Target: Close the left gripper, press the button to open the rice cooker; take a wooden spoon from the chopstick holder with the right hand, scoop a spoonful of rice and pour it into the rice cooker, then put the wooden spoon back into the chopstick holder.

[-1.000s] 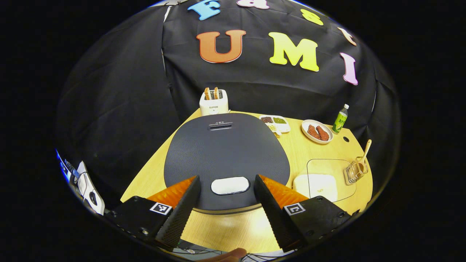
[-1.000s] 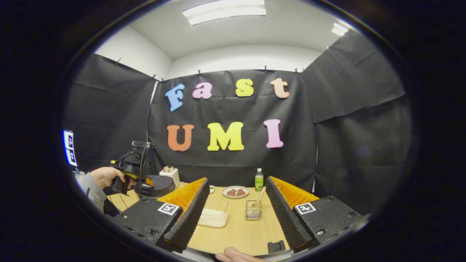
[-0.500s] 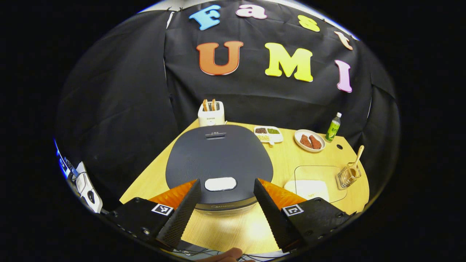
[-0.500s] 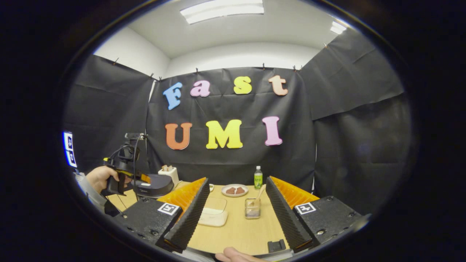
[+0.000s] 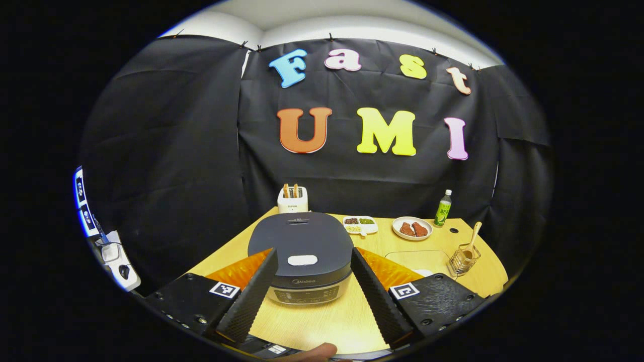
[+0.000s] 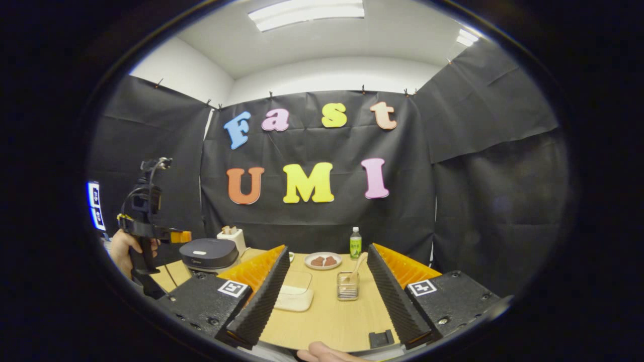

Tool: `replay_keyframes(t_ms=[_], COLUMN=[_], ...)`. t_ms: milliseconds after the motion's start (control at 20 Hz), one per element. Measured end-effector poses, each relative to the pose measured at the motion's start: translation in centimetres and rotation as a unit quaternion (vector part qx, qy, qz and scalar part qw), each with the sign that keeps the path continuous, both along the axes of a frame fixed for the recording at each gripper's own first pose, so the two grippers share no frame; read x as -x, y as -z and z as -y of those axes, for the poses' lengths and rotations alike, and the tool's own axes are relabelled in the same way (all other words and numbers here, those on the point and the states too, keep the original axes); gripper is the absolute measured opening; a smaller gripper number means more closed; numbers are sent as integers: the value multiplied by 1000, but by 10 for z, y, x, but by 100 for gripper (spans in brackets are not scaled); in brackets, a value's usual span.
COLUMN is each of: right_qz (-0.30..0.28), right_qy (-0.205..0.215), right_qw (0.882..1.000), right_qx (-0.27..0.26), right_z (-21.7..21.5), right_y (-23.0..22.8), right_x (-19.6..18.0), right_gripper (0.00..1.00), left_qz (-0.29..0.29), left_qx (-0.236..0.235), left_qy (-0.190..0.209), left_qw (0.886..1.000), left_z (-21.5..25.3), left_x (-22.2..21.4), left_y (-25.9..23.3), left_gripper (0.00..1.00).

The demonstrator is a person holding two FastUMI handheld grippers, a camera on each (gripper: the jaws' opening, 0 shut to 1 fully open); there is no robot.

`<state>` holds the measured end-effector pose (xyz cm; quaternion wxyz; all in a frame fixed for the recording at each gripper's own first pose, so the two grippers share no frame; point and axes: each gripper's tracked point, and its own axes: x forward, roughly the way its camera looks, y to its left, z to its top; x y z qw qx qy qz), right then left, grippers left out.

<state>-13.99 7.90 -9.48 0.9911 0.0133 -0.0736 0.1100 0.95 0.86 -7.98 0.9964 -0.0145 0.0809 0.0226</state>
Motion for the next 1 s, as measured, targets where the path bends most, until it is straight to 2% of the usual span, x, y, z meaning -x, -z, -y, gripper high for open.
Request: replay_keyframes(t_ms=[50,100,150,200,250,600,1000], right_qz=[0,-1,-2,-2,-3,-2,9], right_qy=[1,3,4,4,3,6,38], right_qw=[1000,1000,1000,1000,1000,1000,999], right_qx=[-1,-2,-2,-1,-1,-2,-1], right_z=[1,2,2,2,1,9,34], right_y=[0,0,0,1,0,0,-10], right_x=[0,0,-2,-2,-1,2,5], right_gripper=[93,100,100,93,100,100,100], left_qz=[11,22,35,47,56,118,136], left_qx=[1,2,0,-1,-4,1,4], left_qy=[0,-1,-4,-10,-4,31,42], left_qw=[1000,1000,999,999,998,993,990], left_z=[0,0,0,-2,2,31,43], left_x=[9,17,25,32,40,102,151], left_y=[-4,-8,-12,-19,-22,-48,-50], left_gripper=[93,93,93,93,93,92,94])
